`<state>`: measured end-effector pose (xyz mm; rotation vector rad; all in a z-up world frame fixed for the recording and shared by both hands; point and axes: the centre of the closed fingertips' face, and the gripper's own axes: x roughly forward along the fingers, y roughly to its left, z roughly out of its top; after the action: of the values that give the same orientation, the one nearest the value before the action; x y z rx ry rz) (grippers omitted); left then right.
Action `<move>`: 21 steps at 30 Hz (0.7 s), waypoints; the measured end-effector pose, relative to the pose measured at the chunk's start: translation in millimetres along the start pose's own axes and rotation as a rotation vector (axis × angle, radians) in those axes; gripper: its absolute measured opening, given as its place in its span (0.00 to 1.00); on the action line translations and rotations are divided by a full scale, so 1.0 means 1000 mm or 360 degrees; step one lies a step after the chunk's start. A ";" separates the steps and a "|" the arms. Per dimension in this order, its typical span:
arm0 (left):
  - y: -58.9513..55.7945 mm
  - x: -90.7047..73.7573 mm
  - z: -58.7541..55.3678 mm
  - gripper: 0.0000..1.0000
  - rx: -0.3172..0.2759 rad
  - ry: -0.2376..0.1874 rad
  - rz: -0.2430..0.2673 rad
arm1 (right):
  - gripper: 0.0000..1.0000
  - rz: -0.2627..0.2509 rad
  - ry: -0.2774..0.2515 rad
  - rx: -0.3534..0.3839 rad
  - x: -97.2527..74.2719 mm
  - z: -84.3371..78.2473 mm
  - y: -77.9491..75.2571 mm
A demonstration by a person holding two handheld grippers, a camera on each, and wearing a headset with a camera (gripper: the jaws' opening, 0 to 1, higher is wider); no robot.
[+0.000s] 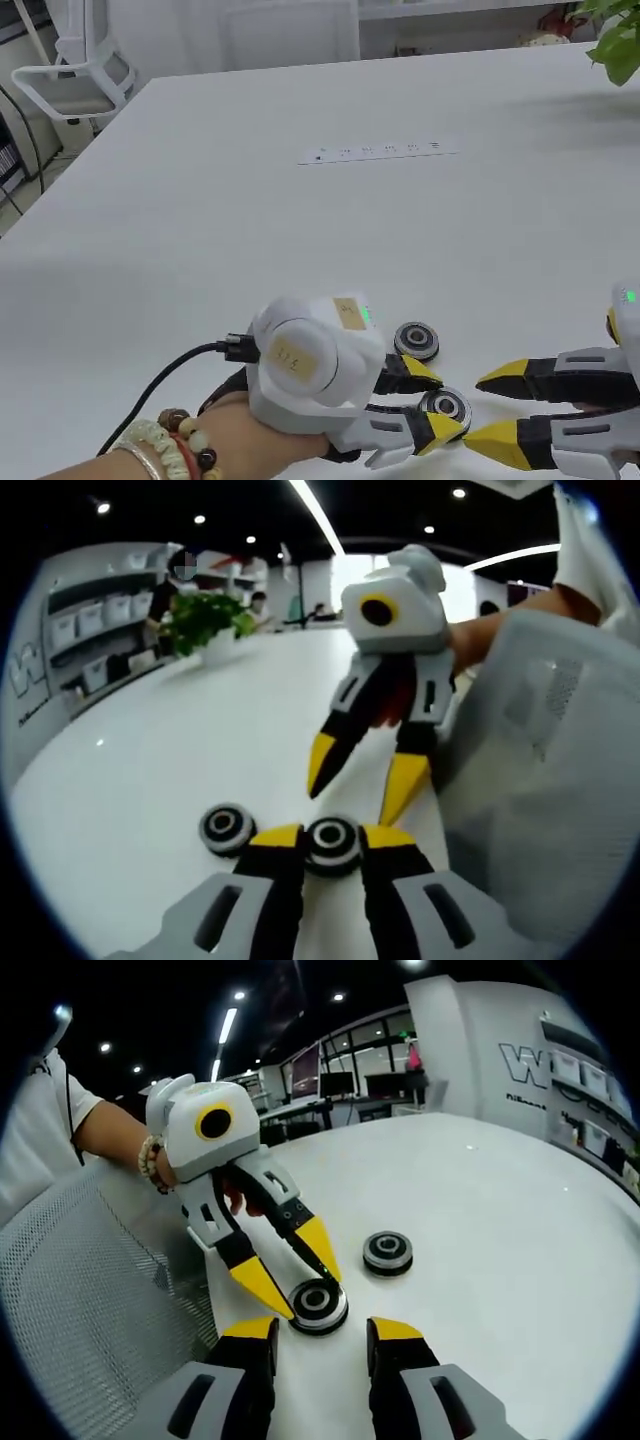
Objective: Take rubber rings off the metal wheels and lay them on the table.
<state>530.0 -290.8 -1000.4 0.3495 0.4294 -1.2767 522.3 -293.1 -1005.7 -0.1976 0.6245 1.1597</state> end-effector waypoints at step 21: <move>-0.003 0.000 -0.002 0.22 0.0018 0.0002 -0.0013 | 0.32 -0.0021 0.0021 0.0021 0.001 -0.005 -0.002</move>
<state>526.9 -290.4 -1002.1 0.3584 0.4256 -1.2874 522.2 -295.2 -1010.5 -0.1980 0.6418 1.1423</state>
